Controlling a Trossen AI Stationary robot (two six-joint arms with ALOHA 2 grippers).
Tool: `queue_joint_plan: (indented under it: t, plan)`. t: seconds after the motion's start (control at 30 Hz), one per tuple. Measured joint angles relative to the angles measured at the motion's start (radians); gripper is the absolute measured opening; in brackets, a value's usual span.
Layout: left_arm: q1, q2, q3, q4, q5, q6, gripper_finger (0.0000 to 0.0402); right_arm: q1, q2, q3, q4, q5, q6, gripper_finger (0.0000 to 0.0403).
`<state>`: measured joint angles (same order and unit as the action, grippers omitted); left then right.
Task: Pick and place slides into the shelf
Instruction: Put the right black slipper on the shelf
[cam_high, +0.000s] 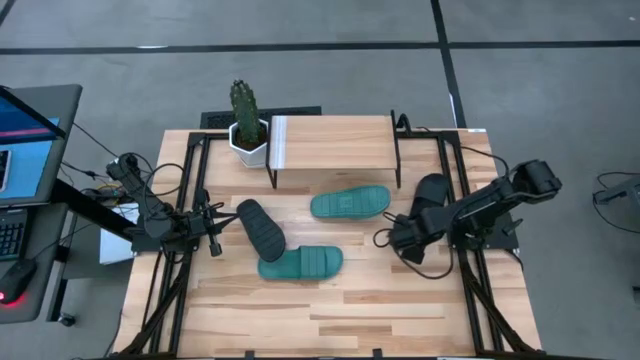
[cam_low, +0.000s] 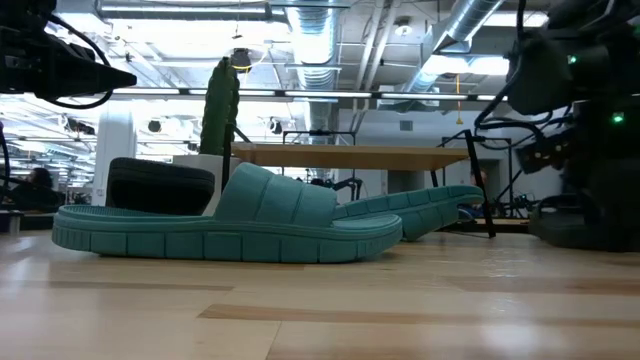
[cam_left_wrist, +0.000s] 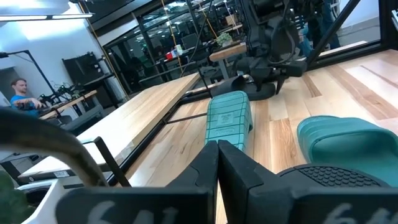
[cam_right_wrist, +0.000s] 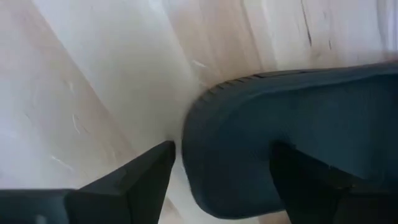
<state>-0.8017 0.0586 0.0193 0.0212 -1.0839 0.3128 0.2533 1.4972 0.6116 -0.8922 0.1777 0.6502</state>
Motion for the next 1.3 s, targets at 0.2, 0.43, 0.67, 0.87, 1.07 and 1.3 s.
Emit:
queue_joint_plan:
  t: [0.2, 0.43, 0.67, 0.87, 1.07, 1.3]
  plan:
    - [0.0, 0.0, 0.0, 0.0, 0.0, 0.002, 0.0, 0.0, 0.007, 0.0, 0.011, 0.026, -0.001, 0.0248]
    - [0.0, 0.0, 0.0, 0.0, 0.0, 0.002, 0.0, 0.002, -0.029, -0.026, 0.056, 0.065, 0.062, 0.0179]
    - [0.0, 0.0, 0.0, 0.0, 0.0, 0.002, 0.0, 0.049, -0.03, -0.041, 0.079, 0.09, 0.23, 0.0041]
    - [0.0, 0.0, 0.0, 0.0, 0.0, -0.005, 0.0, 0.116, -0.026, -0.019, 0.014, 0.082, 0.353, 0.0037]
    - [0.0, 0.0, 0.0, 0.0, 0.0, -0.006, 0.0, 0.168, -0.056, 0.054, -0.167, 0.016, 0.408, 0.0023]
    - [0.0, 0.0, 0.0, 0.0, 0.0, -0.005, 0.0, 0.224, -0.056, 0.191, -0.378, 0.001, 0.438, 0.0016]
